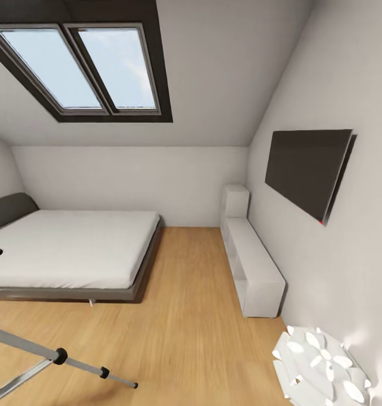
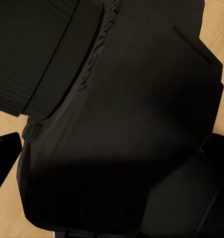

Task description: Attach the digital camera to the camera tripod in the bedroom.

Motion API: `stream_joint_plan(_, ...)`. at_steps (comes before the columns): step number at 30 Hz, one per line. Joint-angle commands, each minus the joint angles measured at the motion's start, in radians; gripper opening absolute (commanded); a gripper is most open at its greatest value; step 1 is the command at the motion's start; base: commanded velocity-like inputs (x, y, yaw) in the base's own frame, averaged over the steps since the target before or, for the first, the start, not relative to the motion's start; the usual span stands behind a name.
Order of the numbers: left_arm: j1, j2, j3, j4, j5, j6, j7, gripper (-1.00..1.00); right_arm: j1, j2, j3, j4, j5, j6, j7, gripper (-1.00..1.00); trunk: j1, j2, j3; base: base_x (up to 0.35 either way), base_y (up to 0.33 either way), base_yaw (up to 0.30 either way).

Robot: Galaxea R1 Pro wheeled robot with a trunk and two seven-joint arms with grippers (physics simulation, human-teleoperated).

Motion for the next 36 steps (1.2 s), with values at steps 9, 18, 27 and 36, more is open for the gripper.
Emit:
stream_joint_plan(9, 0.0, 0.0, 0.002, 0.001, -0.001, 0.0, 0.003, -1.0, -0.001, 0.0, -0.003, 0.003, 0.004, -0.006, 0.003, 1.0, 0.001, -0.001, 0.0, 0.331, 0.09, 0.0)
stream_joint_plan(18, 0.0, -0.001, 0.001, 0.001, -0.002, -0.003, 0.006, -1.0, -0.001, 0.0, -0.002, 0.003, 0.004, -0.006, 0.006, 1.0, 0.001, -0.001, 0.0, 0.331, 0.014, 0.0)
stream_joint_plan(27, 0.0, -0.001, 0.001, 0.001, -0.003, -0.004, 0.007, -1.0, -0.001, 0.001, -0.001, 0.003, 0.005, -0.006, 0.009, 1.0, 0.001, -0.001, 0.0, 0.331, 0.0, 0.011)
stream_joint_plan(36, 0.0, -0.002, 0.002, 0.001, -0.002, -0.004, 0.007, -1.0, -0.001, 0.001, -0.001, 0.003, 0.005, -0.006, 0.005, 1.0, 0.001, -0.001, 0.0, 0.331, -0.002, 0.212)
